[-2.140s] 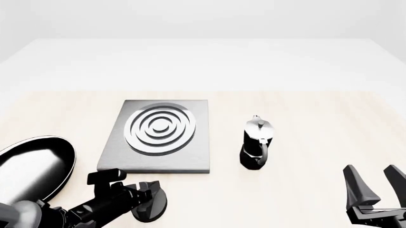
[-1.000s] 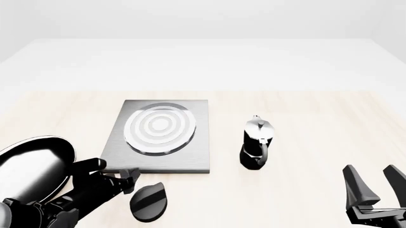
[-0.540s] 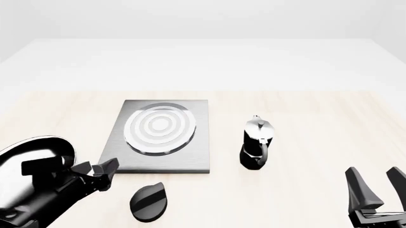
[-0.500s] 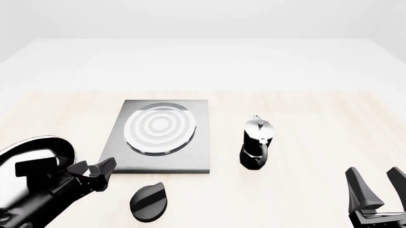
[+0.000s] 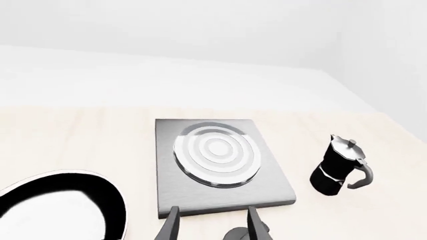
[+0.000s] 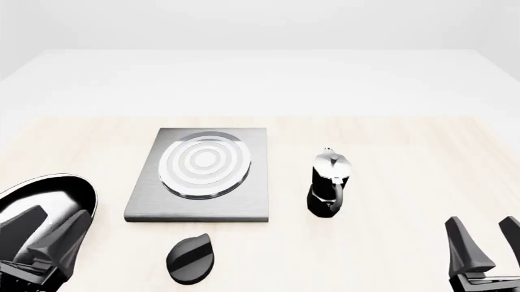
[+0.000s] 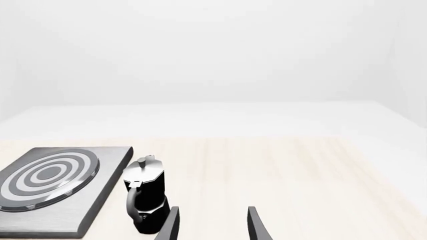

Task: Turn on the stove.

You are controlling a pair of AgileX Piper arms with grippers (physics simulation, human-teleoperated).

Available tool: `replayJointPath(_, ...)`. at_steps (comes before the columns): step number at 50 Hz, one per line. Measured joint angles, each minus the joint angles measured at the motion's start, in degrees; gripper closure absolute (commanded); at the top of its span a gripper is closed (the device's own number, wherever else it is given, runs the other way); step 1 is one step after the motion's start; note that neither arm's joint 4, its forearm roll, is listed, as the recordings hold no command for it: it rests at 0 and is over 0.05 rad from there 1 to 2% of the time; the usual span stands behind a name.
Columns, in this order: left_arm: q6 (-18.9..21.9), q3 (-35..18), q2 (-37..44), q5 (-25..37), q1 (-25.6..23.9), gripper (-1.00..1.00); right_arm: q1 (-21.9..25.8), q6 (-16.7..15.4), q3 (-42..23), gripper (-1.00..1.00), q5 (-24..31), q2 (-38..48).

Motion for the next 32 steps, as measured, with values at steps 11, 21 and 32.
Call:
replayJointPath(11, 2.5, -3.8, -6.2, 3.3, -1.1, -1.0, 0.0, 0.0, 0.0, -1.0, 0.2, -0.5)
replayJointPath(21, 4.1, -4.8, -8.1, 3.0, 0.0, -1.0, 0.1, 0.0, 0.0, -1.0, 0.2, -0.5)
replayJointPath(32, 4.6, -4.1, -8.8, 2.8, 2.4, -1.0, 0.2, -0.1, 0.0, -1.0, 0.0, -0.1)
